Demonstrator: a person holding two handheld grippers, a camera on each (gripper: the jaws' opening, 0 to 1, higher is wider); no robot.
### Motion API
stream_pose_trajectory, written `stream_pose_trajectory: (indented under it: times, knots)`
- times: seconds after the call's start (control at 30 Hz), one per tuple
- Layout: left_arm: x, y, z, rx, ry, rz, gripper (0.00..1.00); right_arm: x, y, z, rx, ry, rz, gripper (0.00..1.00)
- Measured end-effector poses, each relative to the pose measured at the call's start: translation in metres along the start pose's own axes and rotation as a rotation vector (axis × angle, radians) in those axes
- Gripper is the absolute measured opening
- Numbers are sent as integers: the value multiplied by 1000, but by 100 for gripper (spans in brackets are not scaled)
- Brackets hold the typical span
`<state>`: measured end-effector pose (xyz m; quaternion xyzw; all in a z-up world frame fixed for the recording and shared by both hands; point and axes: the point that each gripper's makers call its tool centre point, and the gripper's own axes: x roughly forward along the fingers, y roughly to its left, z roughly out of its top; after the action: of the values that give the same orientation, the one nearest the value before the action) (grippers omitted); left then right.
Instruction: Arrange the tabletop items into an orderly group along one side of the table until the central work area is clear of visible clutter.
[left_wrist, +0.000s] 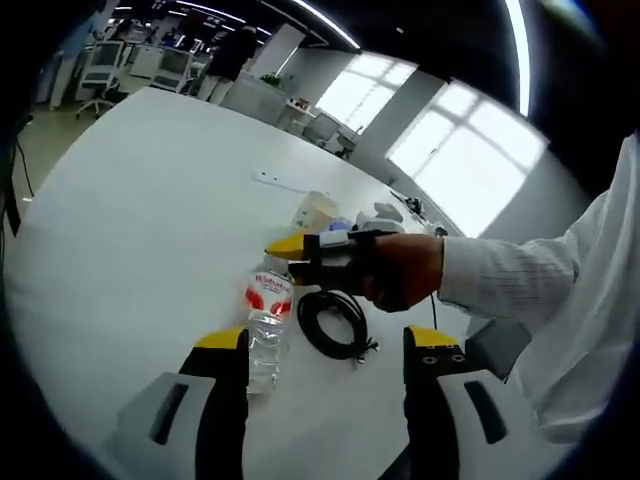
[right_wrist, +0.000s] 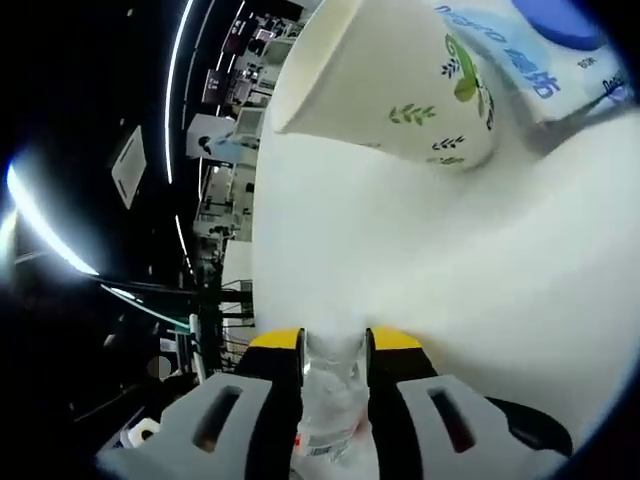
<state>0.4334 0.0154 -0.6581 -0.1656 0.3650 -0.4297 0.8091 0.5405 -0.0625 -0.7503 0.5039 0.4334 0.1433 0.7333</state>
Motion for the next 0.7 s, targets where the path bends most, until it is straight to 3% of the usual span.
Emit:
stream_pose_trajectory:
  times: [0.47,0.7]
  knots:
    - [-9,4,4,1,-30,15,62,-8,14,-1,-49,-25,6,20]
    - [-13,6,6,12,-35,17,62,-13,33,-2,-169,-27,19,20]
